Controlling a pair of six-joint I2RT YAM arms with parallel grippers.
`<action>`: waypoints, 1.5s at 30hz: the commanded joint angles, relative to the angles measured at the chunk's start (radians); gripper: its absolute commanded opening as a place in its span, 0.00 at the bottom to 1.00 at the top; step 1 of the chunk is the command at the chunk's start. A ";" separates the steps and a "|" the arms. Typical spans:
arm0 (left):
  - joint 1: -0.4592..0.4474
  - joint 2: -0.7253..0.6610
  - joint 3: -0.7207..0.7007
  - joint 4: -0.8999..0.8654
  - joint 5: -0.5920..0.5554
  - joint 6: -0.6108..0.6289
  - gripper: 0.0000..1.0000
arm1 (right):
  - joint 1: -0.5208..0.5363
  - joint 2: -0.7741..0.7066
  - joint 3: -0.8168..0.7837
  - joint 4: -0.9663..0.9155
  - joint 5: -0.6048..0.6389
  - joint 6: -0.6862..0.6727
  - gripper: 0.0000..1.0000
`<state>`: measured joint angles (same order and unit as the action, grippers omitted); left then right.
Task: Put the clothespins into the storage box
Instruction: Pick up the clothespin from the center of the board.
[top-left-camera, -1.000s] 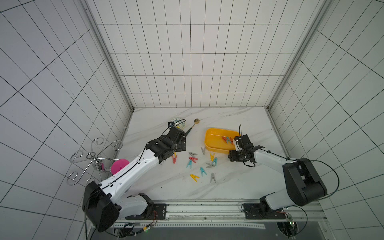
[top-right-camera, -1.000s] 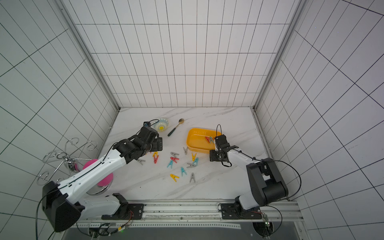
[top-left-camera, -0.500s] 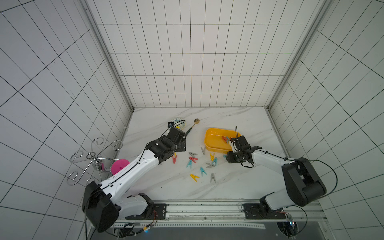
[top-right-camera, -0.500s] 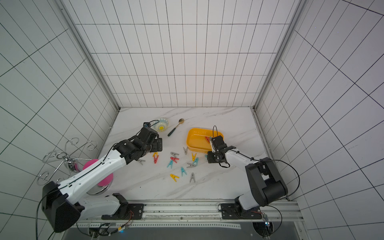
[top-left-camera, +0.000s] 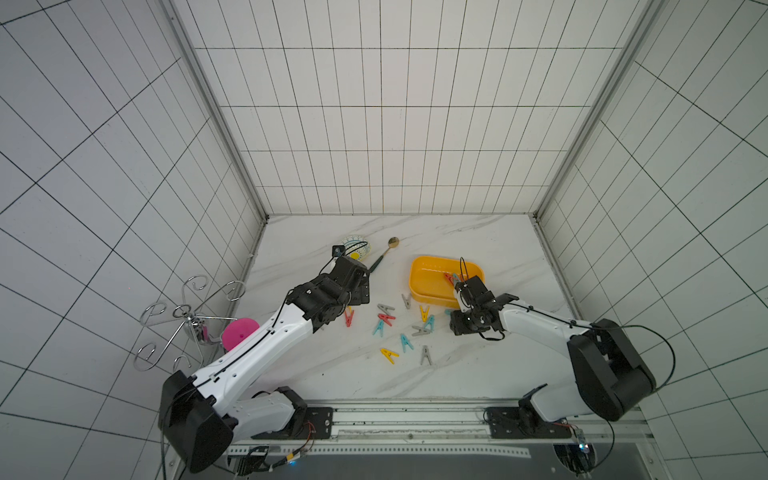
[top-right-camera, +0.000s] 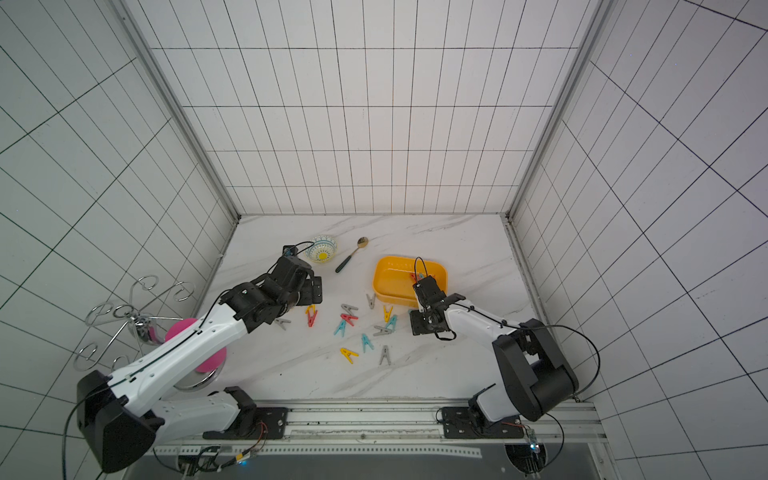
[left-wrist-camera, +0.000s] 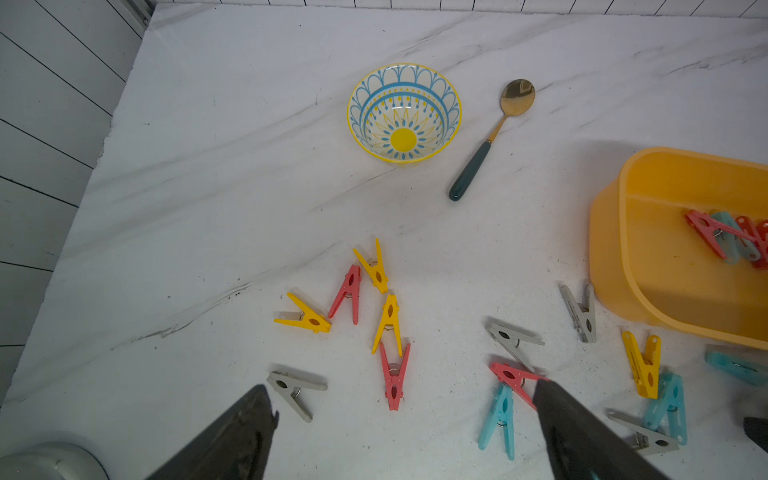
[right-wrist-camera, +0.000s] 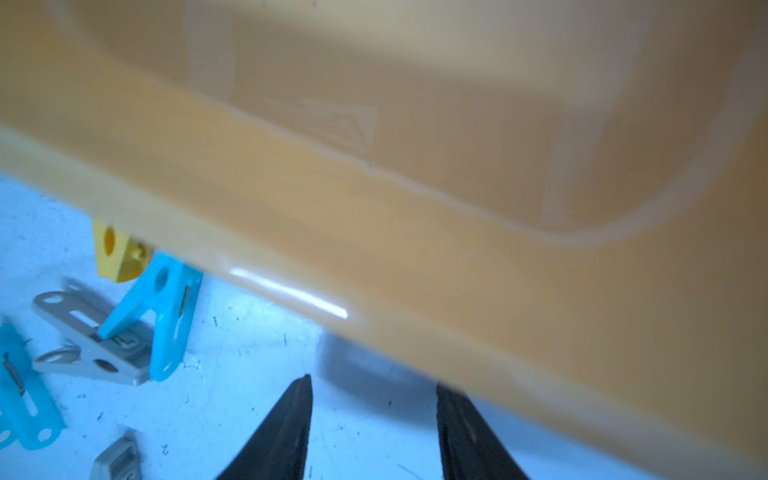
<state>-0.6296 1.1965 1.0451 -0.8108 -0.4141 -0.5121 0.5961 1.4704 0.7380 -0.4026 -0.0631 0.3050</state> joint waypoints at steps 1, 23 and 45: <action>-0.004 -0.015 -0.008 0.012 0.001 -0.008 0.99 | 0.006 0.019 0.061 -0.047 0.051 -0.015 0.53; -0.005 0.001 0.003 0.007 -0.001 0.000 0.99 | -0.020 0.120 0.161 0.014 -0.018 -0.019 0.47; -0.004 0.014 0.021 -0.008 0.010 -0.001 0.99 | 0.011 0.089 0.080 0.073 -0.096 0.026 0.13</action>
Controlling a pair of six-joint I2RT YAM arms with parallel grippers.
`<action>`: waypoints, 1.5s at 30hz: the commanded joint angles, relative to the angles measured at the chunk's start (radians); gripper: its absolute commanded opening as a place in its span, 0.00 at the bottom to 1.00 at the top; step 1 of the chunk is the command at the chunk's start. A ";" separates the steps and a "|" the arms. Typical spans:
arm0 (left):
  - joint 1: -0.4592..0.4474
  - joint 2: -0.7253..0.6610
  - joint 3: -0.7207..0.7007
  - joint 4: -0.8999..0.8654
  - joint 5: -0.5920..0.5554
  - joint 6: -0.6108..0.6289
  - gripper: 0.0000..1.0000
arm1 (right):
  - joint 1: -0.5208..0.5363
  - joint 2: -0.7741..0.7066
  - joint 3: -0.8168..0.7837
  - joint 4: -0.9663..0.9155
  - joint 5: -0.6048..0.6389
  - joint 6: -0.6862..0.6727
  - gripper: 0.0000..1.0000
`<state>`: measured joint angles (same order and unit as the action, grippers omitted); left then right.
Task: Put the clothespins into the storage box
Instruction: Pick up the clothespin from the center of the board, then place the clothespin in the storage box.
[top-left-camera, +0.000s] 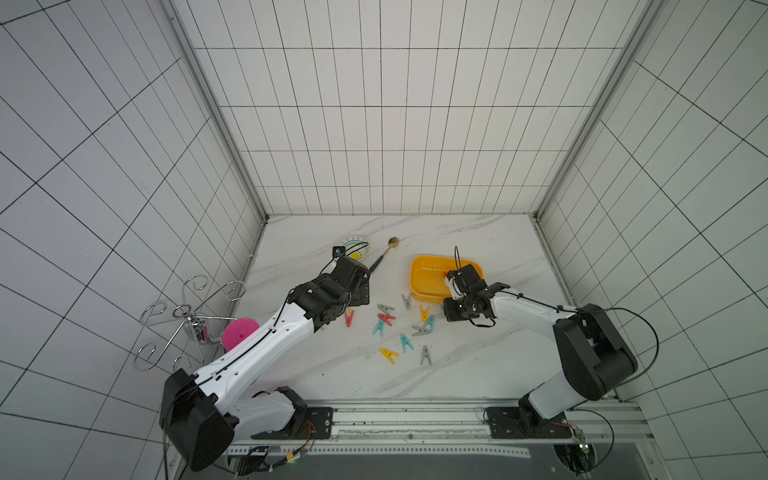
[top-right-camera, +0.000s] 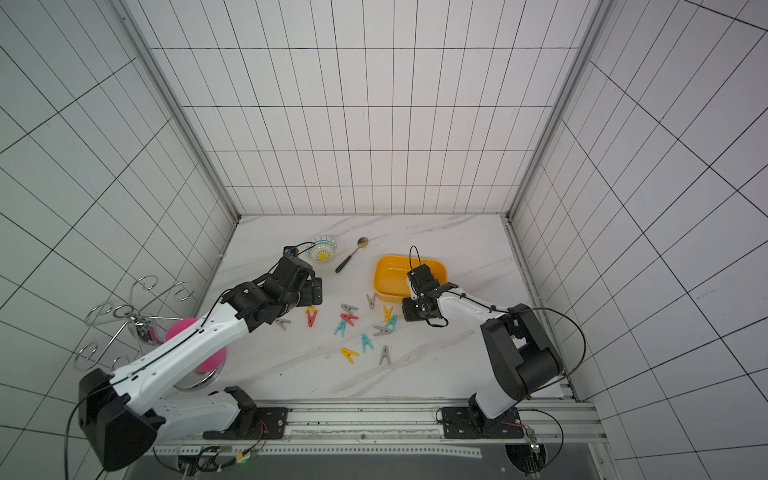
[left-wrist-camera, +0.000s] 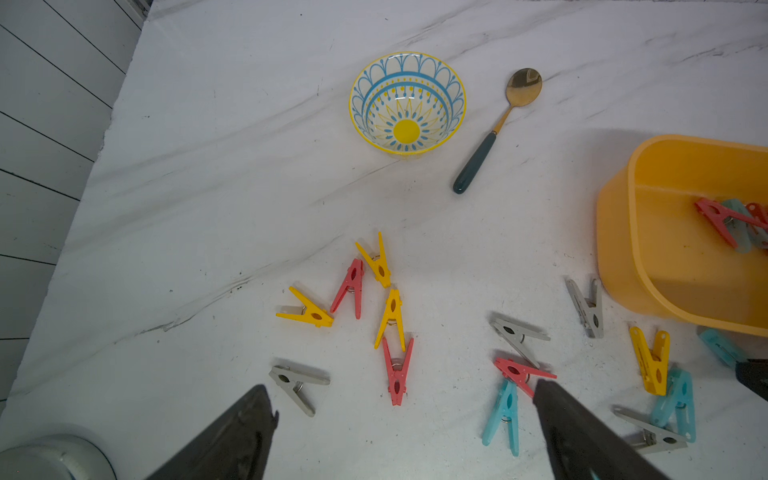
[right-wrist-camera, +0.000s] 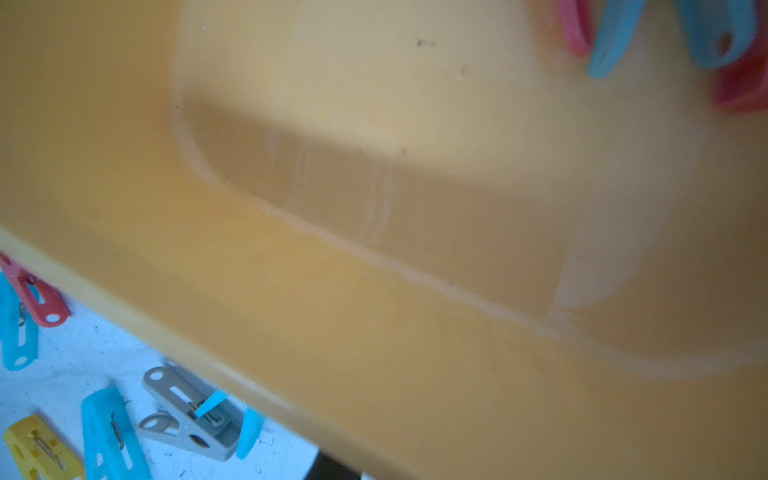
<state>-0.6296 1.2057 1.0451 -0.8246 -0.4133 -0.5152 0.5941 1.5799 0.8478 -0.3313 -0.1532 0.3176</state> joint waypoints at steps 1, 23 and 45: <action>-0.005 0.008 0.026 0.005 0.017 0.005 0.99 | 0.015 -0.028 -0.030 -0.004 -0.006 0.015 0.12; -0.004 0.023 0.042 -0.054 -0.016 -0.031 0.99 | 0.031 -0.144 0.238 -0.189 0.075 -0.058 0.07; -0.004 0.082 0.082 -0.064 0.019 -0.022 0.98 | -0.109 0.334 0.528 -0.227 0.002 -0.190 0.10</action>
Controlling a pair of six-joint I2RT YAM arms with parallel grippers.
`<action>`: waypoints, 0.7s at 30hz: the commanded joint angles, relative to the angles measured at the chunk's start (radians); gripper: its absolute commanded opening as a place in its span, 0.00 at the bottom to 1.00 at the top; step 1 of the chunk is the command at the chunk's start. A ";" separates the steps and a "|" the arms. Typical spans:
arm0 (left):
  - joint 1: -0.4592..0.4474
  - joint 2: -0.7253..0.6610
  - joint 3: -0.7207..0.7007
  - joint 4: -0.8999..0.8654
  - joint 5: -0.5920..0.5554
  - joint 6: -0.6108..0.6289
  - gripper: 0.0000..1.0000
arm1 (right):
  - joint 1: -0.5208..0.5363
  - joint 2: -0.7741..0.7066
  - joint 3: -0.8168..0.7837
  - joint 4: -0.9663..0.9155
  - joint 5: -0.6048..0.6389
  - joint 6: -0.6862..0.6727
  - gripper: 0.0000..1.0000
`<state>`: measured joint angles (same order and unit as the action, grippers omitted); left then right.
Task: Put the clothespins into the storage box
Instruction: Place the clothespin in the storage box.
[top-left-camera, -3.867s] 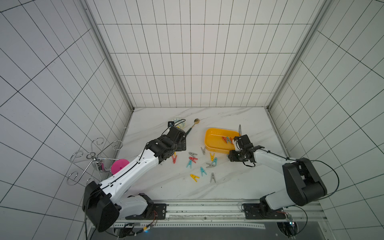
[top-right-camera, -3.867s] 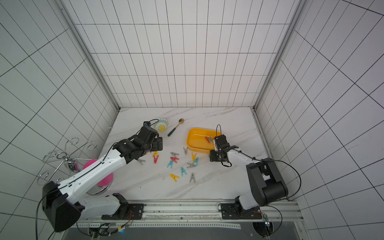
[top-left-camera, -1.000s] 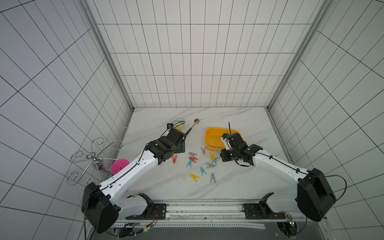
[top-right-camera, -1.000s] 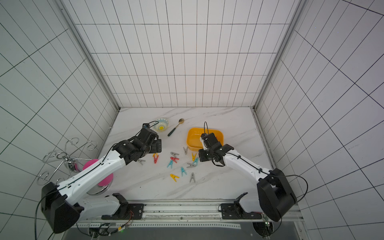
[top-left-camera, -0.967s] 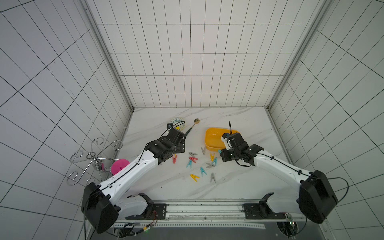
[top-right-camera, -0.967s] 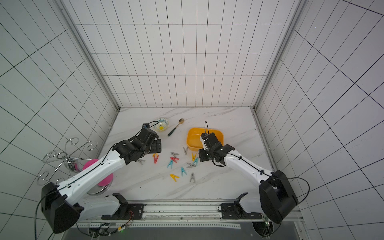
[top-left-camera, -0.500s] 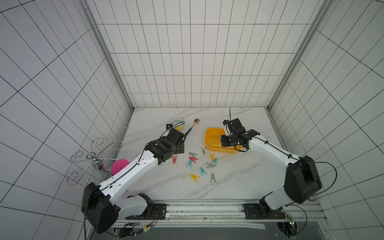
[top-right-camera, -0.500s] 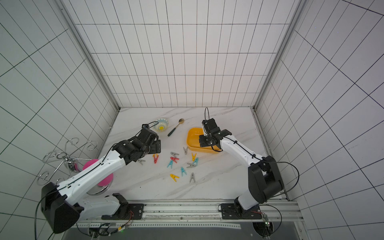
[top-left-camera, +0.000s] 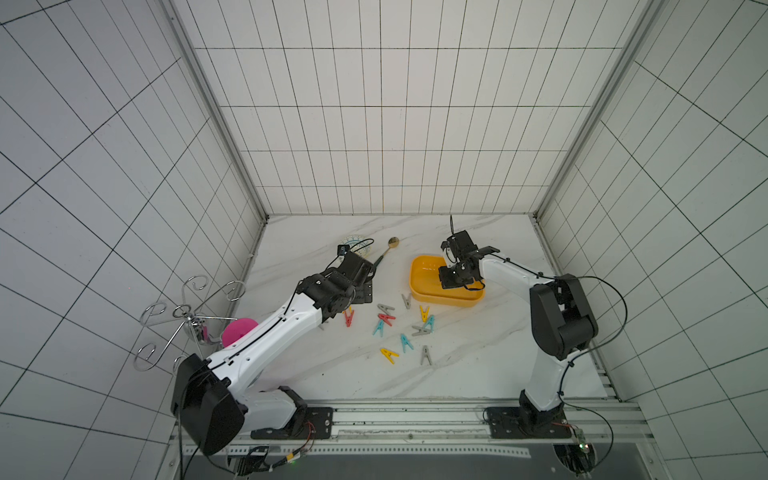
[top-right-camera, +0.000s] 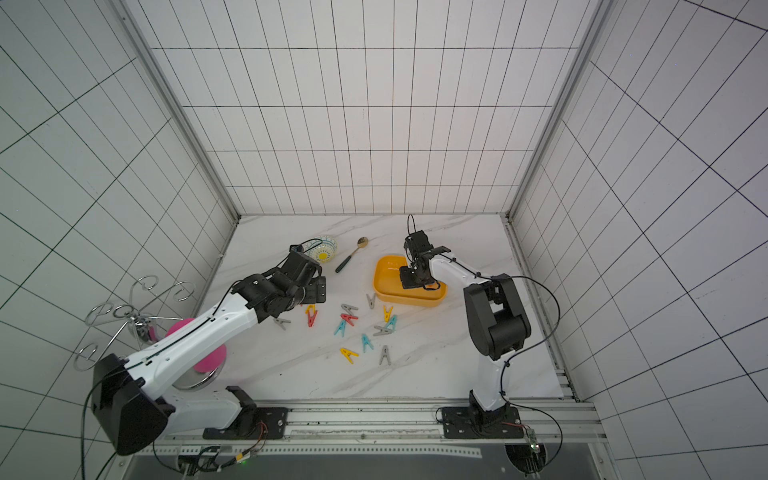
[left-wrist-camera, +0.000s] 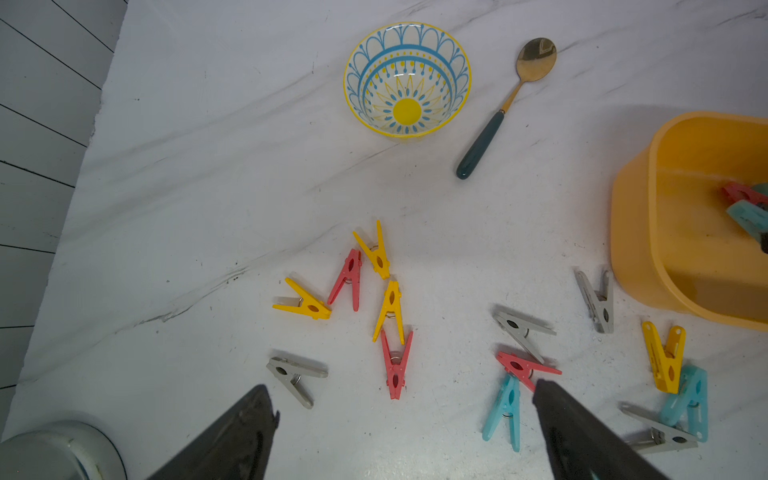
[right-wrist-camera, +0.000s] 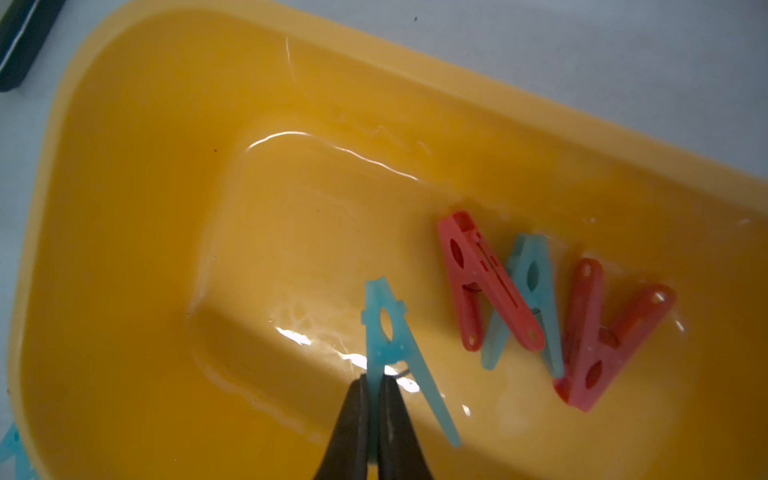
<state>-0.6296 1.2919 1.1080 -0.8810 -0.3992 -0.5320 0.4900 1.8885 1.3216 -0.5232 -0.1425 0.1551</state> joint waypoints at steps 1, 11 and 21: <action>-0.005 -0.010 0.018 -0.005 0.009 -0.007 0.98 | -0.004 0.034 0.065 -0.044 -0.014 -0.027 0.12; -0.004 -0.040 -0.008 -0.020 0.001 -0.009 0.98 | -0.001 -0.097 0.057 -0.095 -0.001 0.003 0.34; -0.004 -0.087 -0.062 -0.028 -0.071 -0.047 0.98 | 0.108 -0.380 -0.101 -0.153 0.099 0.070 0.45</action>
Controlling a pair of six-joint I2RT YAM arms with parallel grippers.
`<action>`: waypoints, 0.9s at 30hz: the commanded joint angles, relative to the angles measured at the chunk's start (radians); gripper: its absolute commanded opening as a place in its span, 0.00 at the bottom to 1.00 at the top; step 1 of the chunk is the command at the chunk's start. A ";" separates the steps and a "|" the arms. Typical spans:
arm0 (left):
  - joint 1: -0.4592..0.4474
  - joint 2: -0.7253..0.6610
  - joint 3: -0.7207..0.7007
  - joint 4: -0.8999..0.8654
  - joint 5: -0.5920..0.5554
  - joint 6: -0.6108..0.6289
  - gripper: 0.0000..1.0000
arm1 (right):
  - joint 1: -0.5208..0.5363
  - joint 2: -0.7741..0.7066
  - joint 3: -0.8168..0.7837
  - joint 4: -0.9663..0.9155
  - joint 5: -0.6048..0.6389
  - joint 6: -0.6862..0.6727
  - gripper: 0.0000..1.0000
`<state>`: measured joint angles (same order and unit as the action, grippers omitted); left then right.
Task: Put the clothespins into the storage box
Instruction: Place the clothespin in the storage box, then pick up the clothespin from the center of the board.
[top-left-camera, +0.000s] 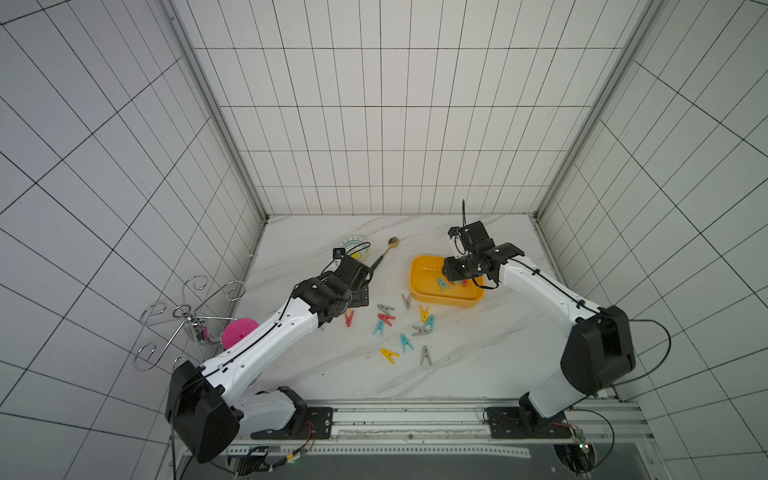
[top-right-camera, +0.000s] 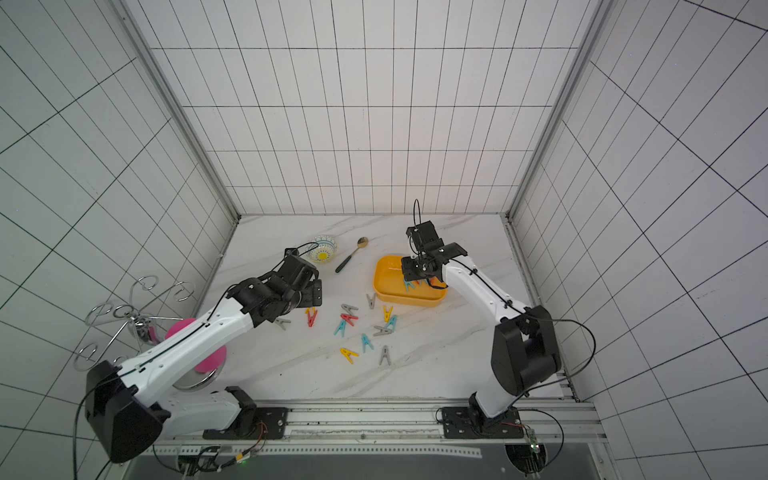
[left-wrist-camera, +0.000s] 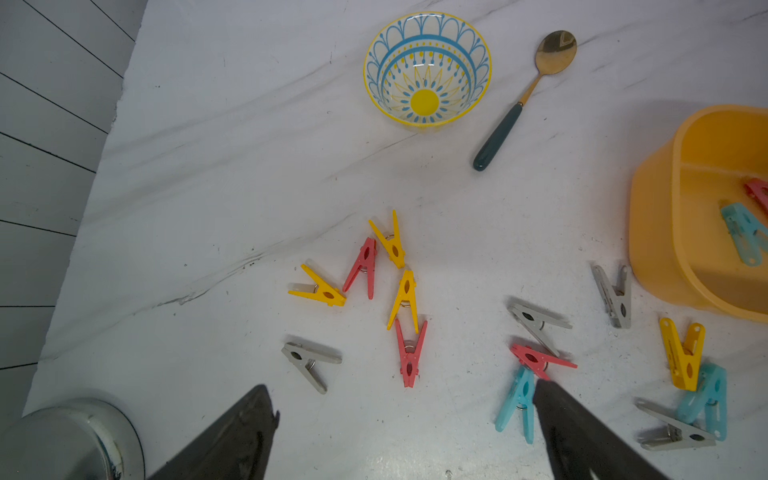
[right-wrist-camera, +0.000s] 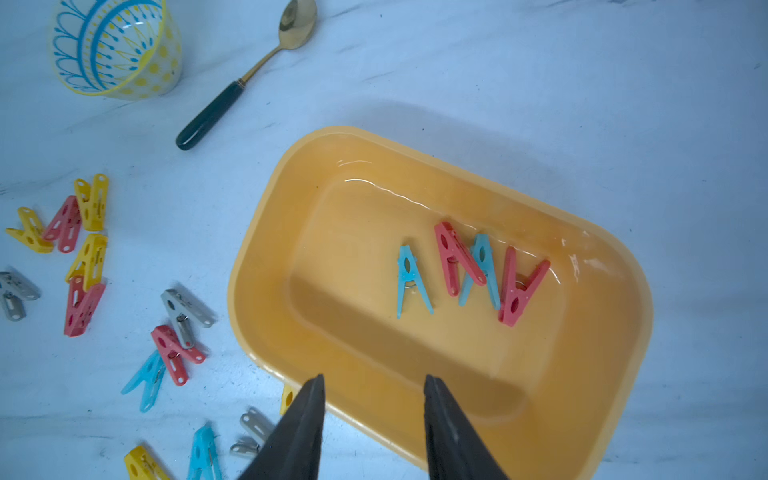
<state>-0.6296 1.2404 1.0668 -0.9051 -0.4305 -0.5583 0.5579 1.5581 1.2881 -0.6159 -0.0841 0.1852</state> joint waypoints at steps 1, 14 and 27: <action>-0.004 -0.047 -0.031 0.003 -0.044 -0.024 0.99 | 0.059 -0.082 -0.094 -0.061 0.049 0.052 0.45; 0.009 -0.086 -0.081 0.082 -0.044 -0.024 0.99 | 0.299 -0.239 -0.380 0.008 0.095 0.224 0.47; 0.054 -0.007 -0.066 0.110 0.064 -0.040 0.99 | 0.321 -0.029 -0.417 0.173 0.158 0.329 0.44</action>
<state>-0.5804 1.2152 0.9871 -0.8146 -0.3904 -0.5880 0.8768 1.4899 0.8700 -0.4831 0.0391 0.4824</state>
